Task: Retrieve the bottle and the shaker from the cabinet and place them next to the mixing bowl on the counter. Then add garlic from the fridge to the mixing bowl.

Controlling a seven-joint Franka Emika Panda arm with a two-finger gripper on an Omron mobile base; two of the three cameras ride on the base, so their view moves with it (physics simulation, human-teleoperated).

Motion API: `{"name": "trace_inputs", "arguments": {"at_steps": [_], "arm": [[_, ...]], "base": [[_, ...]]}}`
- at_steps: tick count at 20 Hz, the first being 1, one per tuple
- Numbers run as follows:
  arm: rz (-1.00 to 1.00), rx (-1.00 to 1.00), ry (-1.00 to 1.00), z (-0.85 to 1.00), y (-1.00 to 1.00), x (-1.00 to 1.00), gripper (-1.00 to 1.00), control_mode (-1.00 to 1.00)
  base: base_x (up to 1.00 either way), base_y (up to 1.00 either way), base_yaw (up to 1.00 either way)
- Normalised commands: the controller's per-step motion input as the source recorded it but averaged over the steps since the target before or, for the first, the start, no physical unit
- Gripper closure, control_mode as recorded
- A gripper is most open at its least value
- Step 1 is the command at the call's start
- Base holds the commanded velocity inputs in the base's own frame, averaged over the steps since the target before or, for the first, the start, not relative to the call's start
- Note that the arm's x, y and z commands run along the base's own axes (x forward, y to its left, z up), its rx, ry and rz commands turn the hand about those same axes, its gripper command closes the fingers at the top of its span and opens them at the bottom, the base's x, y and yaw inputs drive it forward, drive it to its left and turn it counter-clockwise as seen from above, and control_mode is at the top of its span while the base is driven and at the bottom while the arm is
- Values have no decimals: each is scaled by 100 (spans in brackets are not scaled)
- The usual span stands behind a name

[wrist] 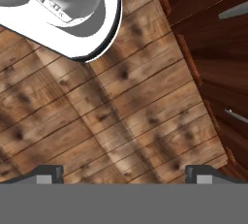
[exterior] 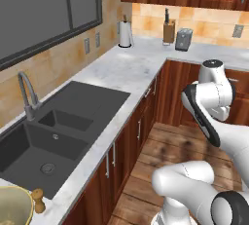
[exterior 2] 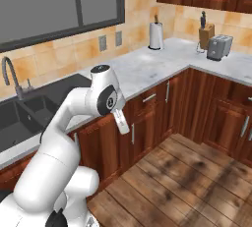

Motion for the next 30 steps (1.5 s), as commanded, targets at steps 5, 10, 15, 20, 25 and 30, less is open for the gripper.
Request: {"name": "trace_inputs", "arguments": {"at_steps": [5,10,15,20,25,30], "arm": [[0,0,0,0,0,0,-100,100],[0,0,0,0,0,0,-100,100],[0,0,0,0,0,0,-100,100],[0,0,0,0,0,0,-100,100],[0,0,0,0,0,0,-100,100],[0,0,0,0,0,0,-100,100]], "base": [[0,-18,-91],[0,-23,-89],[0,-24,-90],[7,-1,-80],[85,81,-38],[100,77,-36]]}}
